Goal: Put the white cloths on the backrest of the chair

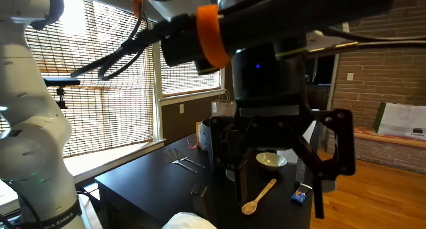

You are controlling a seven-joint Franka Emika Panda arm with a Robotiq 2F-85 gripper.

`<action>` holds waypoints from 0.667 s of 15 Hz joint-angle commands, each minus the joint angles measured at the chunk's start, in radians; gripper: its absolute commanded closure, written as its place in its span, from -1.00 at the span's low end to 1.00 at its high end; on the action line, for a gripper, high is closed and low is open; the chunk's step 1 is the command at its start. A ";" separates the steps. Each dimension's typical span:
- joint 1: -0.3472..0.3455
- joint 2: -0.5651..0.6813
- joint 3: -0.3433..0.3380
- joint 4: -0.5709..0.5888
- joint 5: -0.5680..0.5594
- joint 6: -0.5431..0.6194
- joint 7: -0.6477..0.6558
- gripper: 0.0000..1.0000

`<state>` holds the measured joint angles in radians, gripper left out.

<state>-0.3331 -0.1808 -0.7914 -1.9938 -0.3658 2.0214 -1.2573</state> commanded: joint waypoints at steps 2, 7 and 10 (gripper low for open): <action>-0.021 -0.053 0.068 0.032 0.016 -0.133 0.039 -1.00; -0.026 -0.152 0.153 0.049 0.004 -0.236 0.147 -1.00; -0.040 -0.207 0.206 0.040 -0.041 -0.255 0.201 -1.00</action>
<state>-0.3499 -0.3265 -0.6376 -1.9447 -0.3685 1.7954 -1.1093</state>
